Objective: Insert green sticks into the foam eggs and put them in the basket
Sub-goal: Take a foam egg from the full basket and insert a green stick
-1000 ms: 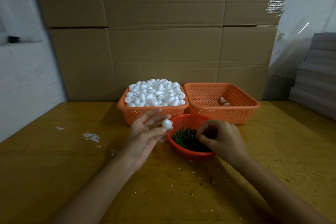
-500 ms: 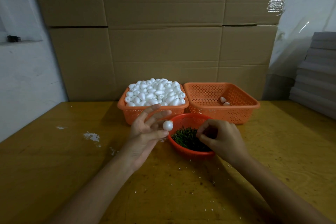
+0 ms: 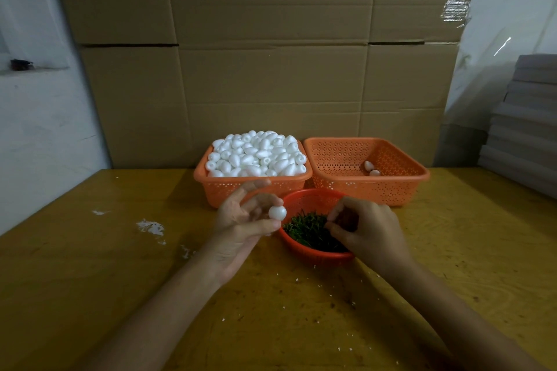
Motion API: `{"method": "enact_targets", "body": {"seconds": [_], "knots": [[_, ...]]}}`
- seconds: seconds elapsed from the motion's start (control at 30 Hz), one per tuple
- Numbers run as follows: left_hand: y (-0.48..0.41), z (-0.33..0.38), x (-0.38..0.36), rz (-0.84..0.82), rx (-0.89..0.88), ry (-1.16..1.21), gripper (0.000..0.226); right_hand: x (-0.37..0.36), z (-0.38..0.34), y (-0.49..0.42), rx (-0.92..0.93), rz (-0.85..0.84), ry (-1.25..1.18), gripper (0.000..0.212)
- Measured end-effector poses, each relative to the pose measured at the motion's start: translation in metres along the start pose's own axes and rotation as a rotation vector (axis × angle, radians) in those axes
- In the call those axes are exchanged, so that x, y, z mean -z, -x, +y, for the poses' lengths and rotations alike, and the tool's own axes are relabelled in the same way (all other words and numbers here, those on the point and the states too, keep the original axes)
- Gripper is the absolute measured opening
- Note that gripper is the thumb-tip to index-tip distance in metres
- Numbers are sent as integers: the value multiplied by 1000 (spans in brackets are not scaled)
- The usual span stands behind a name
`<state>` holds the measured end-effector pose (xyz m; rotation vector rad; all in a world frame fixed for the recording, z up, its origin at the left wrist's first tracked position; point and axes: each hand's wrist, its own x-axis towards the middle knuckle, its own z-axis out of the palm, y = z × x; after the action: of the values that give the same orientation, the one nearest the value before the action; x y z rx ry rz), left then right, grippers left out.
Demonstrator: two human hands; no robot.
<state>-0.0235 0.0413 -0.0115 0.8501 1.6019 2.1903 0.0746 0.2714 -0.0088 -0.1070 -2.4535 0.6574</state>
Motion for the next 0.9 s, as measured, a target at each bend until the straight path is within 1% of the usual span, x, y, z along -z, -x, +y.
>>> {"method": "enact_targets", "body": {"seconds": [0.03,0.13,0.33,0.4,0.53,0.6,0.67,0.8,0.9], "knots": [[-1,0,0,-8,-22,-2,50,0,-1,0,18,16,10,24],[1,-1,1,-45,-45,131,60,0,-3,1,73,44,27,24],[1,-1,-1,-48,-54,121,61,0,-3,0,106,104,84,26],[1,-1,-2,-34,-54,126,59,2,-3,0,112,127,92,27],[2,1,-4,10,-52,114,47,5,-4,1,129,157,102,17],[2,2,-6,31,-51,123,47,5,-5,1,107,154,98,15],[2,1,-6,54,-45,125,49,6,-5,0,81,137,94,17],[1,-1,-5,59,-40,128,41,9,-6,1,39,107,86,23],[1,0,-5,43,-49,154,42,8,-5,2,52,110,114,22]]}}
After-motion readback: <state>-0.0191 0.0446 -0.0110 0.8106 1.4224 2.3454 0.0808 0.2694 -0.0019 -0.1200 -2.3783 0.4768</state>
